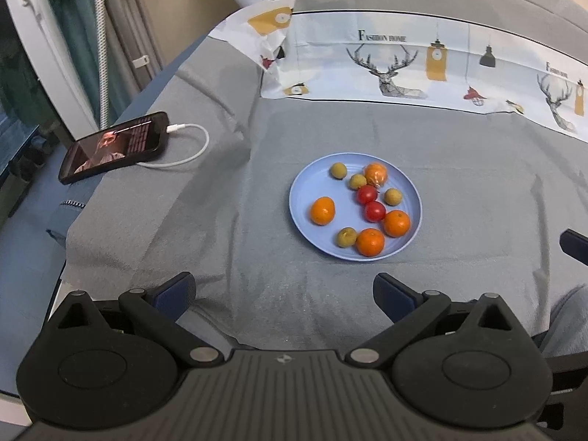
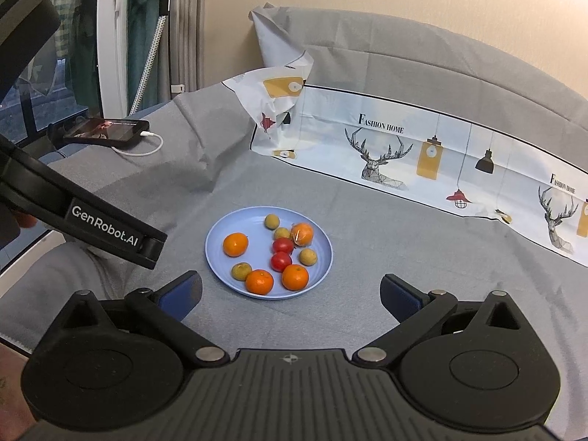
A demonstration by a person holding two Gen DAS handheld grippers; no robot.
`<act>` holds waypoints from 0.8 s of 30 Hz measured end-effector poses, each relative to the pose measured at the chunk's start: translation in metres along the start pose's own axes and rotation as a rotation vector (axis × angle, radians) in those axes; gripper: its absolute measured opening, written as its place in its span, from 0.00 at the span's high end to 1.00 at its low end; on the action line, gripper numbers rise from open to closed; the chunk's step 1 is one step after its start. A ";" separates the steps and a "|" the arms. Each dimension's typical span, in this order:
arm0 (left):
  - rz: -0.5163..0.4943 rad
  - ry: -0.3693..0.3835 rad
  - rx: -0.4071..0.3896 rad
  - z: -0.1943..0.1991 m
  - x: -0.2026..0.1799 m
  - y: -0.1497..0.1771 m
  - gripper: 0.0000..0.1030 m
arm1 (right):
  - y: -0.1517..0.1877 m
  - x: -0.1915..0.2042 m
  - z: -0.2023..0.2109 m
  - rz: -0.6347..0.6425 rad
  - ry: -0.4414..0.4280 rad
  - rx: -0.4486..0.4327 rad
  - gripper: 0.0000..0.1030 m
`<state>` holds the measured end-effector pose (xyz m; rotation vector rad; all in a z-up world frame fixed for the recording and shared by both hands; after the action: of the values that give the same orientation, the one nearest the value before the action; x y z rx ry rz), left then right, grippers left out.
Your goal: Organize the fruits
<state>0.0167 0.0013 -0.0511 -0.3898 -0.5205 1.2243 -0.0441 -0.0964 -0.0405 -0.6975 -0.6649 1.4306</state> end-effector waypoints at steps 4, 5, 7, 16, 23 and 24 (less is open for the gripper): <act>0.010 0.000 0.007 -0.002 0.002 0.000 0.00 | 0.000 0.000 -0.001 -0.004 0.005 0.006 0.01; 0.011 0.001 0.009 -0.002 0.002 0.000 0.00 | 0.000 -0.001 -0.002 -0.005 0.005 0.007 0.01; 0.016 0.009 0.014 -0.003 0.003 0.000 0.00 | 0.000 0.000 -0.002 -0.004 0.005 0.009 0.01; 0.014 0.005 0.015 -0.003 0.003 0.001 0.00 | -0.001 -0.001 -0.003 -0.008 0.007 0.010 0.01; 0.006 0.004 0.015 -0.004 0.002 0.001 0.00 | 0.000 -0.002 -0.005 -0.008 0.007 0.010 0.01; 0.006 0.003 0.015 -0.004 0.002 0.001 0.00 | 0.000 -0.002 -0.004 -0.008 0.007 0.010 0.01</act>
<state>0.0185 0.0038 -0.0545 -0.3811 -0.5072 1.2328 -0.0406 -0.0983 -0.0429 -0.6911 -0.6540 1.4222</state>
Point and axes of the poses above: each gripper's, at about its wrist camera, not at the fingertips, and z roughly against the way its jaws point, x to its left, y to its underside, the point moved 9 cm from there along -z, roughly the way its jaws point, and after that the axes turned 3 degrees about x, right-handed, at the moved point
